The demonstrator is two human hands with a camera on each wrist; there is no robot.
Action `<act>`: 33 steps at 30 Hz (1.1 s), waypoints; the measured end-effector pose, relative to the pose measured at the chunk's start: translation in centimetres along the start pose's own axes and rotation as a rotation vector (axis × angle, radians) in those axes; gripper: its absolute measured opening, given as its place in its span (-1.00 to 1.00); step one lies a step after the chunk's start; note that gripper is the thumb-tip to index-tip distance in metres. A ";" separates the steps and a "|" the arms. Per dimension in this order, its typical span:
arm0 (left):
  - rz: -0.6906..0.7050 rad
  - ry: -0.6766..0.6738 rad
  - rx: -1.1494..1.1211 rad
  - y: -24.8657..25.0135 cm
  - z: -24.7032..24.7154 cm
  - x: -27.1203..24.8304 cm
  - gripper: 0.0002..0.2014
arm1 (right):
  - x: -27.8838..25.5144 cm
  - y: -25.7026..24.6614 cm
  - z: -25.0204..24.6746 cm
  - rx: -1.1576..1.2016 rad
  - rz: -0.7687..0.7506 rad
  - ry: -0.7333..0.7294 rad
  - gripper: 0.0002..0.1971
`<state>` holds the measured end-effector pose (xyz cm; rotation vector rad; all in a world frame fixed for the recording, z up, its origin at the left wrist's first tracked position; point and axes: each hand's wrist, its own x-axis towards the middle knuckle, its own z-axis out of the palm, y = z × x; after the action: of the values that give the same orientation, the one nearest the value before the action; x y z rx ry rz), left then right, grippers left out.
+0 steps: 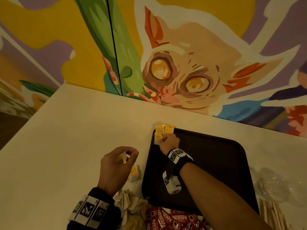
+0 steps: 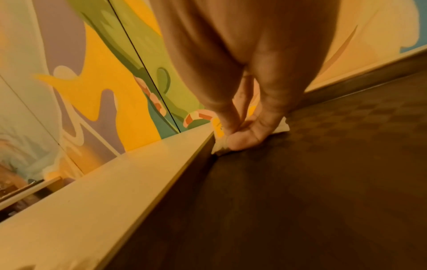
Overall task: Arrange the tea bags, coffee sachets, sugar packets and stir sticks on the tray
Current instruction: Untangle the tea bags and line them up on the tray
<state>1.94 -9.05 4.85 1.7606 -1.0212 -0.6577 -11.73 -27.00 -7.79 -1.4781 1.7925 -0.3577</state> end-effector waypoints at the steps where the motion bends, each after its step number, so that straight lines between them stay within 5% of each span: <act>1: -0.003 -0.007 0.000 -0.1 0.0 0.1 -0.91 | 0.1 0.1 0.1 0.016 -0.006 0.015 -0.94; 8: -0.001 -0.045 -0.002 -0.1 0.2 0.3 -0.92 | 0.2 0.4 0.3 0.098 0.010 0.082 -0.72; 17: -0.029 -0.225 -0.007 0.8 0.5 0.5 -0.69 | -1.8 -0.4 -2.4 0.184 0.020 0.031 -0.82; 21: -0.066 -0.274 -0.092 1.5 0.9 0.1 -0.60 | -5.2 -1.4 -4.7 0.247 -0.143 0.013 -0.86; 28: -0.070 -0.354 -0.128 2.5 2.0 -1.2 -0.51 | -14.0 -3.6 -9.2 0.447 -0.473 -0.285 -0.96; 33: 0.024 -0.455 -0.068 2.5 2.2 -1.8 -0.41 | -17.1 -3.6 -10.7 0.297 -0.665 -0.422 -0.81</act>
<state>-1.58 -8.96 6.31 1.5700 -1.3030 -1.0967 -16.20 -14.89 8.11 -1.7401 0.8477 -0.5599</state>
